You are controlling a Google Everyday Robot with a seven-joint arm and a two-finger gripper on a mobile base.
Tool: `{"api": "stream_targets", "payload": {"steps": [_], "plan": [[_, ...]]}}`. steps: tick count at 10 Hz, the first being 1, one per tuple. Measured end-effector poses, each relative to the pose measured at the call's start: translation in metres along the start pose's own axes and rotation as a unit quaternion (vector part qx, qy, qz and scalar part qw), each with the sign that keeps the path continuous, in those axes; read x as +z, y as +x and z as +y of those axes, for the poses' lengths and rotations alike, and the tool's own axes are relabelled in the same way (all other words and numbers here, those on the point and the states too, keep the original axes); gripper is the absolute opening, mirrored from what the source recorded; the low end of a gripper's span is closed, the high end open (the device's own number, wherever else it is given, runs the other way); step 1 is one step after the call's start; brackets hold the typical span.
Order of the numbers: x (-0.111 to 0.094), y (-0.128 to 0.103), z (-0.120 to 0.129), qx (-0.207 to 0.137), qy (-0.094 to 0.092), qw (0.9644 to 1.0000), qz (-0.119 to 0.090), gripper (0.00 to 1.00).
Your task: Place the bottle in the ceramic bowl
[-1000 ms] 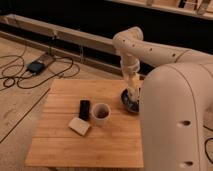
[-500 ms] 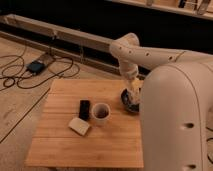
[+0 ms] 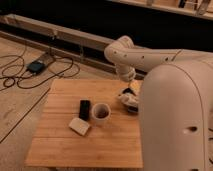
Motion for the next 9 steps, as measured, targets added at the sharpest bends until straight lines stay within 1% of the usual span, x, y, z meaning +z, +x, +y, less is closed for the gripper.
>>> {"api": "stream_targets", "payload": {"steps": [2, 6, 7, 9], "plan": [[-0.006, -0.004, -0.003, 0.002, 0.007, 1.0, 0.001, 0.8], [-0.034, -0.013, -0.016, 0.003, 0.04, 0.9992, -0.005, 0.8], [-0.044, -0.018, -0.02, 0.002, 0.051, 0.9986, -0.012, 0.8], [-0.043, -0.019, -0.021, 0.0, 0.052, 0.9986, -0.013, 0.8]]}}
